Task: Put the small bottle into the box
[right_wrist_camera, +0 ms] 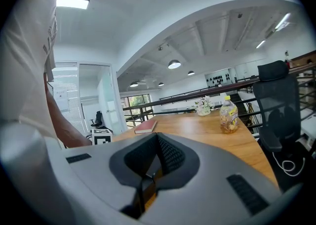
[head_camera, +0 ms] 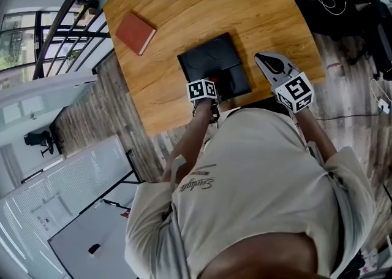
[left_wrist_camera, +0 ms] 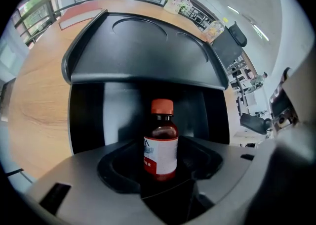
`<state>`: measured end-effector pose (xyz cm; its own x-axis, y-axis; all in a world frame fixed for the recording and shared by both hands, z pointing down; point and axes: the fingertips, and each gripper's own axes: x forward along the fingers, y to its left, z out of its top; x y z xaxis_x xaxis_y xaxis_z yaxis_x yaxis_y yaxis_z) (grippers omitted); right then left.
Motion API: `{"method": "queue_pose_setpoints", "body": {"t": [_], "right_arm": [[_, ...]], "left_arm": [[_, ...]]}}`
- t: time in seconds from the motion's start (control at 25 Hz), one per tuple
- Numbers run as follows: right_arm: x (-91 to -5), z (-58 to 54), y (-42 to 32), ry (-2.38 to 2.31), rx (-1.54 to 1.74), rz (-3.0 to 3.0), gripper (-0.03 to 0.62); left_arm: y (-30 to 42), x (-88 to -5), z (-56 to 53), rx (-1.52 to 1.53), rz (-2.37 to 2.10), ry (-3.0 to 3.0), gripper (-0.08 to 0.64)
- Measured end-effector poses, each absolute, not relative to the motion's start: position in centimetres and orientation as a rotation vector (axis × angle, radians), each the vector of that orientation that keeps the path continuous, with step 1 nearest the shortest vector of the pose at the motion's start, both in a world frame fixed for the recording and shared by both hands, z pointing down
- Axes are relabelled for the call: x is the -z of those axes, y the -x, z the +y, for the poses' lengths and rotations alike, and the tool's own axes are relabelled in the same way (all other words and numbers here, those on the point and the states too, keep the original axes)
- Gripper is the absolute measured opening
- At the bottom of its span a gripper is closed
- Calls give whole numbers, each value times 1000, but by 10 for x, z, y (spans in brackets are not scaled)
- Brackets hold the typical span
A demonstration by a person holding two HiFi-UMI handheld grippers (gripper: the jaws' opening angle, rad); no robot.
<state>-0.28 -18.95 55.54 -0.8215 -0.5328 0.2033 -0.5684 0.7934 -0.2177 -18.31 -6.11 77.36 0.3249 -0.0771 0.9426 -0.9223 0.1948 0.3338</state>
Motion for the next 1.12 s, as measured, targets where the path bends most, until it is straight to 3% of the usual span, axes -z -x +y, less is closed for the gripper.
{"method": "queue_pose_setpoints", "body": {"t": [0.4,0.88,1.12], "right_arm": [[-538,-179,18,-832,-333,-2847,-5],[-514,-172,53,-724,-235,-2868,-5],[-503,-180,62,-717,-232,-2876,-5]], "left_arm": [[182,-756,-68,-699,-1122,-1294,247],[185,-676,-99,-405,-1200,-1508,244],[184,-624,-112,-410,-1282,-1701,202]]}}
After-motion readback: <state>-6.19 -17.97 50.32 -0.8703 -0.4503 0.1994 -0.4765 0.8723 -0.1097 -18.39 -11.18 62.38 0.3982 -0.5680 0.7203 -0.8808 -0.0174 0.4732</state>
